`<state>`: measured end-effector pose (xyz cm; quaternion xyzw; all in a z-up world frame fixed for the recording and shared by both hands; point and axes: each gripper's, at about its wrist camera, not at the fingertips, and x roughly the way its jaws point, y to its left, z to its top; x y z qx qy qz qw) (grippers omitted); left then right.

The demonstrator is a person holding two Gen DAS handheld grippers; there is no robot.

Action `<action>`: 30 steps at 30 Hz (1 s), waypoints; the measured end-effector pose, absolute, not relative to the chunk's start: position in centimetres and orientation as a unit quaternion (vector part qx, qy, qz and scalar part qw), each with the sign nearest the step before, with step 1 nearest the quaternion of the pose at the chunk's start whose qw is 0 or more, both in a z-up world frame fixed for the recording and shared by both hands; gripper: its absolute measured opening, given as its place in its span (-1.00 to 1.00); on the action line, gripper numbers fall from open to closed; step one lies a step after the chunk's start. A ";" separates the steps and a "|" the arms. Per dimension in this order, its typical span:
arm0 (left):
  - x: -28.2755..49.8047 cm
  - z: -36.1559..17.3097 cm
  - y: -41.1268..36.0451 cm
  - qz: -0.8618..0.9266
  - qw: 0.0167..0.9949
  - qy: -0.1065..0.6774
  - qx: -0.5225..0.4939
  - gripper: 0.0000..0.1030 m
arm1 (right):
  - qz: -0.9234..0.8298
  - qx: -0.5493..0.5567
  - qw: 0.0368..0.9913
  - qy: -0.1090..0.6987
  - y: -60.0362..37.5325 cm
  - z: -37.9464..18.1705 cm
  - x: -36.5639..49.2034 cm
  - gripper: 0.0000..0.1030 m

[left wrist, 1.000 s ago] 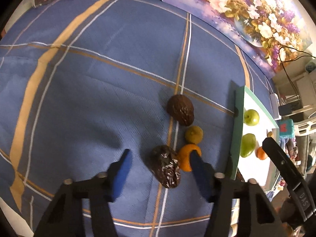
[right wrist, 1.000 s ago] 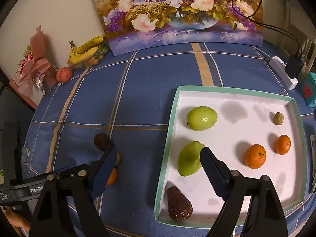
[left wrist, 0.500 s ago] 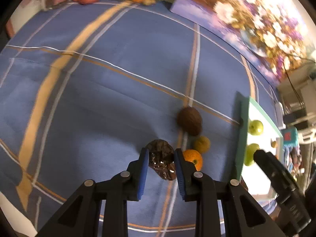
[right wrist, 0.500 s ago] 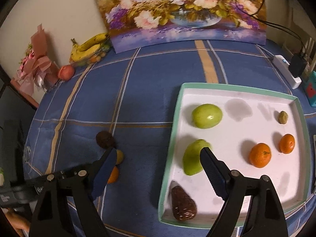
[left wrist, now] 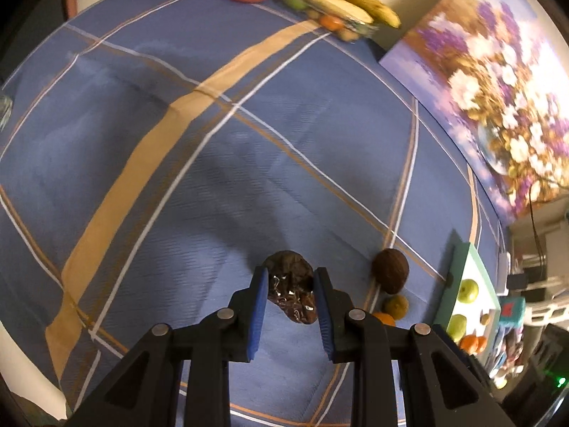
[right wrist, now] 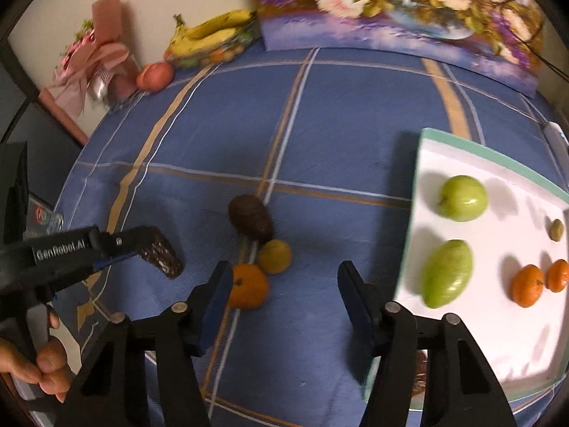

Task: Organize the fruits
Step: 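Grasp an orange with the right tool while the left tool holds the date, then carry the date and orange into the white tray with both tools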

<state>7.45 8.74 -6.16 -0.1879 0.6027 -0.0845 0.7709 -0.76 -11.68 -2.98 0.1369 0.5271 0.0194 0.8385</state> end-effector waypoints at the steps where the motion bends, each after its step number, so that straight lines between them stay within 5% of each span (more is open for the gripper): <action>1: 7.6 -6.4 8.9 -0.083 0.768 0.604 -0.194 -0.46 | 0.026 0.137 0.837 0.530 -11.3 -3.2 -0.6 0.17; 9: 8.5 -7.1 9.6 -0.084 0.757 0.611 -0.216 -0.43 | 0.042 0.122 0.826 0.549 -9.0 -4.5 0.4 0.01; 14: 8.7 -7.8 9.5 -0.085 0.749 0.620 -0.217 -0.17 | 0.039 0.113 0.819 0.561 -8.4 -5.4 0.9 -0.05; 20: 8.9 -8.9 9.0 -0.094 0.734 0.635 -0.221 -0.22 | 0.038 0.112 0.814 0.568 -8.3 -5.9 1.0 -0.26; 30: 8.1 -6.5 8.7 -0.111 0.757 0.607 -0.215 -0.24 | 0.043 0.125 0.829 0.544 -9.4 -4.0 0.0 -0.28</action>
